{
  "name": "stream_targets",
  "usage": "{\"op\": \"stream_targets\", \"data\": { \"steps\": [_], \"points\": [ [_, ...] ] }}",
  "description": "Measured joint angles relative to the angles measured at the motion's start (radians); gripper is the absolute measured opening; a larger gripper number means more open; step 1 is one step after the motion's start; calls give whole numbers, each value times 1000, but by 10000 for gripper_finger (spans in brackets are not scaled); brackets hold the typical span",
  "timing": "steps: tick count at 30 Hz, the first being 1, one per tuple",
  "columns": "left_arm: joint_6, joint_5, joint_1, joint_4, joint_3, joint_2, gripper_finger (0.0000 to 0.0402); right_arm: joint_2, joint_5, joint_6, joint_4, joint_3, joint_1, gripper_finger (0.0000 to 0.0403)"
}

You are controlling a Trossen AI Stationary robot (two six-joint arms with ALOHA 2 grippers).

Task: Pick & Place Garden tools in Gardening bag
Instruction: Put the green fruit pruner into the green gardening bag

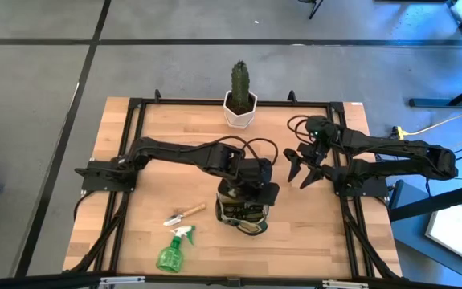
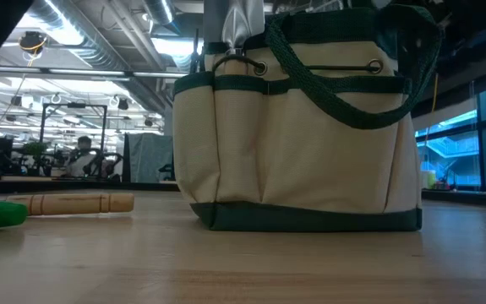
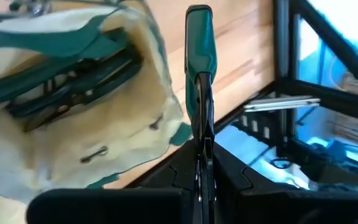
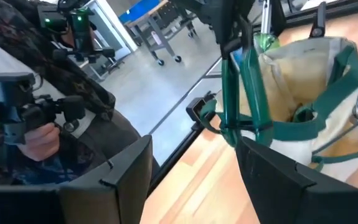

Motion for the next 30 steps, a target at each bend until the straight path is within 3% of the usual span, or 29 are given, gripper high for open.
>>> {"op": "stream_targets", "data": {
  "steps": [13, 21, 30],
  "points": [
    [-24, 101, 13, -129, -2, 28, 16, 0, 15, -8, -9, 0, 14, 234],
    [-34, 171, 45, -97, -1, 35, 16, 0, 84, -9, -9, 0, 27, 234],
    [0, 202, 61, -56, 0, 83, 16, 0, 42, -22, -9, 0, 27, 234]
  ]
}}
